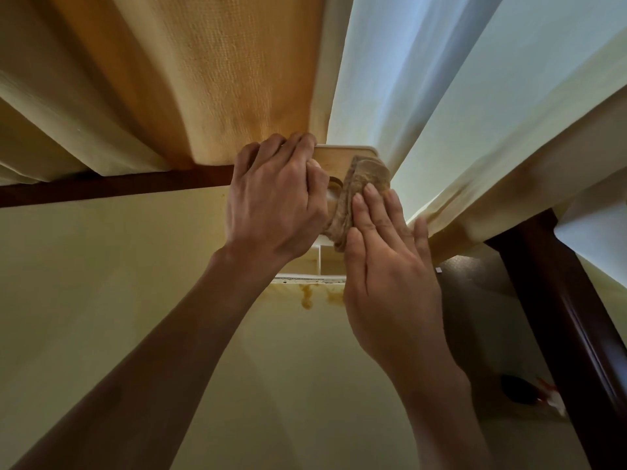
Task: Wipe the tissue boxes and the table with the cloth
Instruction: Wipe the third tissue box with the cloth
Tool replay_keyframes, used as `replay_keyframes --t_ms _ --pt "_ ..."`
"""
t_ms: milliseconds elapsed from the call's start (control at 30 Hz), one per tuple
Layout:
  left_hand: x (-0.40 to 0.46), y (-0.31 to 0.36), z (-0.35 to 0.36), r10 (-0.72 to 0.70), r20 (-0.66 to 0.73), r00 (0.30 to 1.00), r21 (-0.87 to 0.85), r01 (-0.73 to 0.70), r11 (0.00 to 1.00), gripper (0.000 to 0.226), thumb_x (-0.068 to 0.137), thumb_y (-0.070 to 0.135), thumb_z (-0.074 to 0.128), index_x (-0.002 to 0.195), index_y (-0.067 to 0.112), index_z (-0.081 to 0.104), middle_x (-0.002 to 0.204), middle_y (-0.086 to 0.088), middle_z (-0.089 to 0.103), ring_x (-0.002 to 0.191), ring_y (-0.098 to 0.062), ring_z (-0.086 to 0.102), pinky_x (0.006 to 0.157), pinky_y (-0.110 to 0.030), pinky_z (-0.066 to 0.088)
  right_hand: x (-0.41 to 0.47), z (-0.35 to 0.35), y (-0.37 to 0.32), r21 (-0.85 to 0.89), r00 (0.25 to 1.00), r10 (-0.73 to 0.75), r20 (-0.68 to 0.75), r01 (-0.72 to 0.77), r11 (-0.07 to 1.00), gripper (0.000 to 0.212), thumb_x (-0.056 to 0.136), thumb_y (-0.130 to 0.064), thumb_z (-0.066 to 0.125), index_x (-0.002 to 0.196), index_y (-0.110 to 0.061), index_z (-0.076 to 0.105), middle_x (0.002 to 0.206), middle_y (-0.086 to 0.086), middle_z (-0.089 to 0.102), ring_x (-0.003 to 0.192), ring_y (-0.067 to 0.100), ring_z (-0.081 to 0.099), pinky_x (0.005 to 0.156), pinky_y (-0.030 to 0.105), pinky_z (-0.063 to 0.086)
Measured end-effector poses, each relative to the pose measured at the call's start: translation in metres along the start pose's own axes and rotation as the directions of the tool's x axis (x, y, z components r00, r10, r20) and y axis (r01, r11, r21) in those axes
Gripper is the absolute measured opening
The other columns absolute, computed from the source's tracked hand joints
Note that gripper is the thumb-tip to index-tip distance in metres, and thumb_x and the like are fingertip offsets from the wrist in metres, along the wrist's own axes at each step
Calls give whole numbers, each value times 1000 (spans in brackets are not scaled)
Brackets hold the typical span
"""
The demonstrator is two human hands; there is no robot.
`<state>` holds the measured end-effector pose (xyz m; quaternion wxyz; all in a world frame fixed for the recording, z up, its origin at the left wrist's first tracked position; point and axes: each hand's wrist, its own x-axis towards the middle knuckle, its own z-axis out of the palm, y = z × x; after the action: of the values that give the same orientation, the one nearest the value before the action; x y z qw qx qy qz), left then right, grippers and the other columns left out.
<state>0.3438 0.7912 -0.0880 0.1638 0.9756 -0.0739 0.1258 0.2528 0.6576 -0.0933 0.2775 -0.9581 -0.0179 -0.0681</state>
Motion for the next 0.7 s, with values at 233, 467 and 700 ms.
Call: replay_keyframes --t_ms 233,467,700 --pt "0 -2 1 37 7 999 -3 -37 999 48 101 29 27 137 15 56 131 0 64 124 -15 50 115 -39 31 48 -6 22 -98 986 -122 112 133 986 55 108 -43 17 158 -27 34 167 -8 25 158 15 5 129 49 -4" --pt "-1 -6 -6 83 46 996 -53 -80 995 50 101 29 27 138 12 56 132 0 63 128 -15 49 121 -44 24 71 -16 38 2 957 -290 16 290 957 47 100 -32 40 136 -15 65 147 -1 57 153 18 32 126 60 4" --pt "0 -24 -13 295 144 945 -219 -260 940 49 105 28 27 139 11 57 137 -3 61 132 -16 50 112 -40 40 70 -25 52 278 975 -221 14 209 938 39 101 -29 62 137 -15 64 143 -5 60 131 2 53 109 17 45"
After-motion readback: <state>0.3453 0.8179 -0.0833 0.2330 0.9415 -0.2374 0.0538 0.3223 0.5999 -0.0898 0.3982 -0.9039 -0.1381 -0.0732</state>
